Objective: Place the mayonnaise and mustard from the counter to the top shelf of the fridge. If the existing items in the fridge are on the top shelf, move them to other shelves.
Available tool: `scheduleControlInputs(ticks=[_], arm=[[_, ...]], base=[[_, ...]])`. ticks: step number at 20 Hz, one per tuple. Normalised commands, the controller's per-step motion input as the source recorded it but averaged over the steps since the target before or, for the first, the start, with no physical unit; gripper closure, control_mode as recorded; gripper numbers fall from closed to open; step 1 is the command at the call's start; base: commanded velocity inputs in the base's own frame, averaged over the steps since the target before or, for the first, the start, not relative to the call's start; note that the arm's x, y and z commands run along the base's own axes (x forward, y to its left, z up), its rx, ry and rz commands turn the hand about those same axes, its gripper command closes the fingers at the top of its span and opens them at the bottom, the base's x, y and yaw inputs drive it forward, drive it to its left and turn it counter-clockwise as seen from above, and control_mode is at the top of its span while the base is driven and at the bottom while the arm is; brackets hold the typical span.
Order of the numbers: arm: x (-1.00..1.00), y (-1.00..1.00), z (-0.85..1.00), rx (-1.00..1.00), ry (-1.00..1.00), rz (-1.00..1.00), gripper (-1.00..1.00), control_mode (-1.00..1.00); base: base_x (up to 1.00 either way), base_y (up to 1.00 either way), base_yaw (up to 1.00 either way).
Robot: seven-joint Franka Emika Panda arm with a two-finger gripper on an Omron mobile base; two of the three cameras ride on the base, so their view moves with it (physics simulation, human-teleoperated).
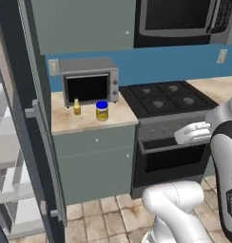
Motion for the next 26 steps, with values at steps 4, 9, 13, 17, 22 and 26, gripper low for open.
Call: scheduleControlInputs(ticks=[4, 9, 13, 17, 22, 26], arm=[[0.00, 0.00, 0.00, 0.00, 0.00, 0.00, -1.00, 1.00], [0.00, 0.00, 0.00, 0.00, 0.00, 0.00, -1.00, 1.00], [0.00, 0.00, 0.00, 0.00, 0.00, 0.00, -1.00, 1.00], [0.00, 0.00, 0.00, 0.00, 0.00, 0.00, -1.00, 1.00], [0.00, 0.00, 0.00, 0.00, 0.00, 0.00, -1.00, 1.00], [0.30, 0.25, -0.02, -0.01, 0.02, 0.00, -1.00, -1.00]], base=[[0.82, 0.00, 0.00], [0.75, 0.00, 0.00], [0.66, 0.01, 0.00], [0.51, 0.05, 0.00], [0.35, 0.12, 0.00], [0.00, 0.00, 0.00]])
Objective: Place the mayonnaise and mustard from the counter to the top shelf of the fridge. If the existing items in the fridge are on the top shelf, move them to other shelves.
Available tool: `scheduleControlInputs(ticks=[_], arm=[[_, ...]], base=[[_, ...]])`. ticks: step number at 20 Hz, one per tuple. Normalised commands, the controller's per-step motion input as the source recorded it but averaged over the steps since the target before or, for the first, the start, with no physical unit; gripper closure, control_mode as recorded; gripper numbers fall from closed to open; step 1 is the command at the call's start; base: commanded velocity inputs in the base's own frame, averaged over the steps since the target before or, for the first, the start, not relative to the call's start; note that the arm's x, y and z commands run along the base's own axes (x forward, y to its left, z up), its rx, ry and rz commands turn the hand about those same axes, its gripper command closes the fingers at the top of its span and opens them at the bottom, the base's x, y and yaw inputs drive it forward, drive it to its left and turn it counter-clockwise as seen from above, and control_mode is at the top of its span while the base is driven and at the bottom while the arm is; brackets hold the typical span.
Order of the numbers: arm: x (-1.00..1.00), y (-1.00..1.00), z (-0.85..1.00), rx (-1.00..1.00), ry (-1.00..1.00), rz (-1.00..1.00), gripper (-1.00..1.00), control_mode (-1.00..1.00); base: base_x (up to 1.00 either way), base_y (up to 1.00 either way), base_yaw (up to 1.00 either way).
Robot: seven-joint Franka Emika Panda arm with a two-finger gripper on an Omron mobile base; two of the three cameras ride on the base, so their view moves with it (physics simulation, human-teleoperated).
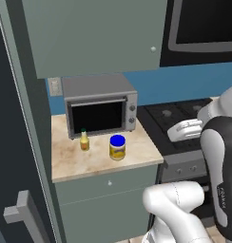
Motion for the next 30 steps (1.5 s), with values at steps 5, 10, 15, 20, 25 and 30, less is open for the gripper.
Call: scheduleControlInputs(ticks=[5, 10, 15, 20, 25, 30], arm=[[0.45, 0.27, -0.18, -0.04, -0.05, 0.00, -1.00, -1.00], [0.37, 0.14, -0.44, -0.03, 0.00, 0.00, -1.00, -1.00], [0.39, 0.34, -0.65, -0.05, 0.08, 0.00, -1.00, -1.00], [0.52, 0.61, -0.70, 0.00, 0.13, 0.00, -1.00, -1.00], [0.58, 0.63, -0.52, 0.00, 0.09, 0.00, -1.00, -1.00], [0.63, 0.11, -0.16, -0.04, 0.01, 0.00, -1.00, -1.00]], base=[[0.00, 0.00, 0.00], [0.00, 0.00, 0.00], [0.00, 0.00, 0.00], [0.00, 0.00, 0.00], [0.00, 0.00, 0.00], [0.00, 0.00, 0.00]])
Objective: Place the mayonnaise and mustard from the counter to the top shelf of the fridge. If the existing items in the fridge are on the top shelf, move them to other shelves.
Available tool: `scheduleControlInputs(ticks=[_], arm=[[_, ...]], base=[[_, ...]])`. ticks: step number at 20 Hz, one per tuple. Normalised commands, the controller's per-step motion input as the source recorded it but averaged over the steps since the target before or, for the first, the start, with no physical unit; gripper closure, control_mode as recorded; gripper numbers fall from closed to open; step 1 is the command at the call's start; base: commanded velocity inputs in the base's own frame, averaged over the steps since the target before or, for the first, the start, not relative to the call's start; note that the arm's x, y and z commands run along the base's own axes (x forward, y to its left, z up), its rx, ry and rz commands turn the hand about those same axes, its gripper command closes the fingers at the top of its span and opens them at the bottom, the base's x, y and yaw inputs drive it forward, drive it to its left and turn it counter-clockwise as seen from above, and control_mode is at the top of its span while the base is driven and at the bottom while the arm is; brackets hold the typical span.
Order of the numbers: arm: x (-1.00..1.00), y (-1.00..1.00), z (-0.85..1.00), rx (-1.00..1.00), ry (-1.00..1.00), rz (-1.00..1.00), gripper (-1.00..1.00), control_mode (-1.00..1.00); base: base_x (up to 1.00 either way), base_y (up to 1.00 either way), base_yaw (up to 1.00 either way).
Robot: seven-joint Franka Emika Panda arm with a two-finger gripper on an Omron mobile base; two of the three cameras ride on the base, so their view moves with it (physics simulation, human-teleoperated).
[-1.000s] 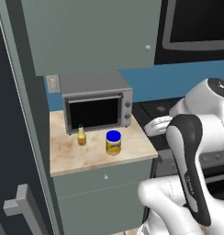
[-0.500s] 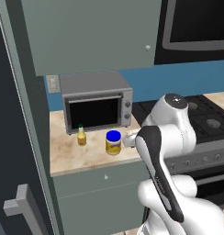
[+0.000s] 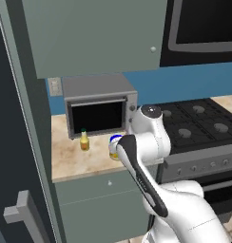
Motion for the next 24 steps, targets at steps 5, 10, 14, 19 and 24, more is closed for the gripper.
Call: scheduleControlInputs(ticks=[5, 10, 14, 19, 24], arm=[[0.74, -0.16, -0.09, -0.03, 0.03, -0.03, -1.00, -1.00], [0.59, 0.00, -0.14, -0.01, 0.04, 0.00, -1.00, -1.00], [0.64, 0.00, -0.30, 0.00, 0.06, 0.00, -1.00, -1.00], [0.42, 0.00, -0.40, 0.00, 0.06, 0.00, -1.00, -1.00], [0.43, 0.01, -0.35, 0.00, 0.01, 0.00, -1.00, -1.00]], base=[[0.00, 0.00, 0.00], [0.00, 0.00, 0.00], [0.00, 0.00, 0.00], [0.00, 0.00, 0.00], [0.00, 0.00, 0.00]])
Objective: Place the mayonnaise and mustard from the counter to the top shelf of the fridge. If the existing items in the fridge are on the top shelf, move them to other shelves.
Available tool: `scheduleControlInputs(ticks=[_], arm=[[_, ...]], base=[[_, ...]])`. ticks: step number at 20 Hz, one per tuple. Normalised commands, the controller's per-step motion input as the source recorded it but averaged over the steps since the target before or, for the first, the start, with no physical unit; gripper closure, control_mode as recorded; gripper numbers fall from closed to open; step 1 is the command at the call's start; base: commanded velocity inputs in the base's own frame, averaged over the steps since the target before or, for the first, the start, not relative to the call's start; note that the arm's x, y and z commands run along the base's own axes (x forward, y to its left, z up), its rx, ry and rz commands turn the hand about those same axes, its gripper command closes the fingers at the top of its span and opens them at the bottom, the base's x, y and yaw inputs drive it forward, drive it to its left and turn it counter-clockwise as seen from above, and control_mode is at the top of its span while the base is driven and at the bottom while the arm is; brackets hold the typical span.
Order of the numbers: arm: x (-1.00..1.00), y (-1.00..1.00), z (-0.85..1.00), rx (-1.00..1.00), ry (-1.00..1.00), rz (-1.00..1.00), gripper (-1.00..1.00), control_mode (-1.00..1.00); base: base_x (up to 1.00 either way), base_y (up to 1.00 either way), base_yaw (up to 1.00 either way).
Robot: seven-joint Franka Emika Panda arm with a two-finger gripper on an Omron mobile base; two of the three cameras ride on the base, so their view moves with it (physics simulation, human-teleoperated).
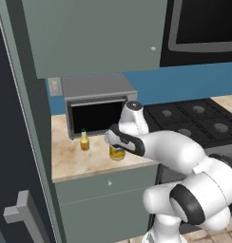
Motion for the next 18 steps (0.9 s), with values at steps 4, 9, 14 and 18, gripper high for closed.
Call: scheduleControlInputs(ticks=[4, 9, 14, 18], arm=[[0.43, 0.00, -0.29, 0.00, 0.00, 0.00, -1.00, -1.00], [0.21, 0.07, -0.26, 0.00, 0.00, 0.00, -1.00, -1.00], [0.00, 0.15, -0.14, 0.00, -0.02, 0.00, -1.00, -1.00], [0.00, 0.08, -0.21, 0.00, -0.05, 0.00, -1.00, -1.00]], base=[[0.00, 0.00, 0.00], [0.00, 0.00, 0.00], [0.00, 0.00, 0.00], [0.00, 0.00, 0.00]])
